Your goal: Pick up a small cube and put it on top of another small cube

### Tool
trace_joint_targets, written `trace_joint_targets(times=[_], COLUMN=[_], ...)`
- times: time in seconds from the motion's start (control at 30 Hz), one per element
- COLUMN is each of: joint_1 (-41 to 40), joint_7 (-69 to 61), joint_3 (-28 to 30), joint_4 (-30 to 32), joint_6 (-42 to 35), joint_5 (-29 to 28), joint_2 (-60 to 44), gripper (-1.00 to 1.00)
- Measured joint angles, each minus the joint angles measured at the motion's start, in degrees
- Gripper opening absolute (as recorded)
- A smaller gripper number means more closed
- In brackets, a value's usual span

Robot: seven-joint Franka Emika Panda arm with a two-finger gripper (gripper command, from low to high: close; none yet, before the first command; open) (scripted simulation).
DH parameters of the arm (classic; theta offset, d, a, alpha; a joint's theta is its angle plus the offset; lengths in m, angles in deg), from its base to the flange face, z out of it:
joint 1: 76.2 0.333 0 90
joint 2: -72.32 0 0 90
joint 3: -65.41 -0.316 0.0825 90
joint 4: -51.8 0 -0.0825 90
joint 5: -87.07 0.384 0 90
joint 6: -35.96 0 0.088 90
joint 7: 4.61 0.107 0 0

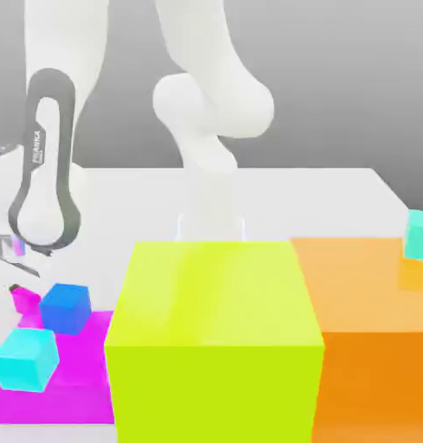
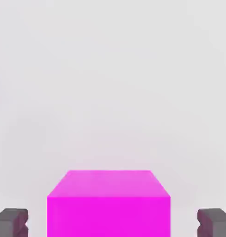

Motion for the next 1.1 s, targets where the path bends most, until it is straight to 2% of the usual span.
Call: trace_joint_targets(times=[0.1,0.17,0.37,0.5,0.67,0.93,1.1], joint_1=[-0.83,0.88,9.58,13.11,16.88,27.01,26.22], joint_7=[-0.63,0.89,10.28,16.10,7.02,-11.52,-18.09], joint_3=[-1.01,1.11,12.43,17.12,11.96,5.65,4.38], joint_4=[-0.18,0.22,2.68,3.86,-3.56,-16.33,-16.28], joint_6=[0.28,-0.47,-4.73,-7.83,-15.68,-32.05,-26.64], joint_5=[0.82,-1.15,-13.45,-21.66,-25.92,-35.89,-32.35], joint_2=[-0.55,0.68,7.91,12.46,14.52,18.57,12.58], gripper=[-1.00,-1.00,-1.00,-1.00,-1.00,-1.00,-1.00])
